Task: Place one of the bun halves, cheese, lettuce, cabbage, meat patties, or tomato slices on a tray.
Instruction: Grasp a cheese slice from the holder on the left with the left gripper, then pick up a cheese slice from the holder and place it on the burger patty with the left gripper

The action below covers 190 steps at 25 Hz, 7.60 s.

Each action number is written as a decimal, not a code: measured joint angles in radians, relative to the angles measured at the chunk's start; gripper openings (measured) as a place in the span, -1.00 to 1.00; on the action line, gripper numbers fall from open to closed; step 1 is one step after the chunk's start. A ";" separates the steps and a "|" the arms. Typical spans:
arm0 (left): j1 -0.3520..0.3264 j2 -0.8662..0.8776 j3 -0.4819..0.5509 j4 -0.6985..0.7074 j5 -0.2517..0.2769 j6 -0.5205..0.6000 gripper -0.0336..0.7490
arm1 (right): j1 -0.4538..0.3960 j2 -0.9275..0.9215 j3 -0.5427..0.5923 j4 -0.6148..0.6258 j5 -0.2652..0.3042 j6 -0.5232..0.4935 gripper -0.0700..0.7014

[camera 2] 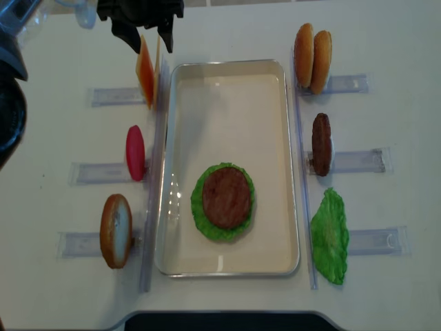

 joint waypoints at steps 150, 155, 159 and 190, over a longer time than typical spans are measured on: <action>-0.095 -0.439 1.027 -1.091 -0.392 0.771 -0.82 | 0.000 0.000 0.000 0.007 0.000 0.001 0.42; -0.095 -0.433 1.027 -1.085 -0.390 0.771 -0.82 | 0.000 0.000 0.000 0.007 0.000 0.001 0.42; -0.095 -0.430 1.027 -1.077 -0.388 0.771 -0.82 | 0.000 0.000 0.000 0.007 0.000 0.001 0.42; -0.095 -0.426 1.027 -1.006 -0.377 0.710 -0.27 | 0.000 0.000 0.000 0.007 0.000 0.001 0.42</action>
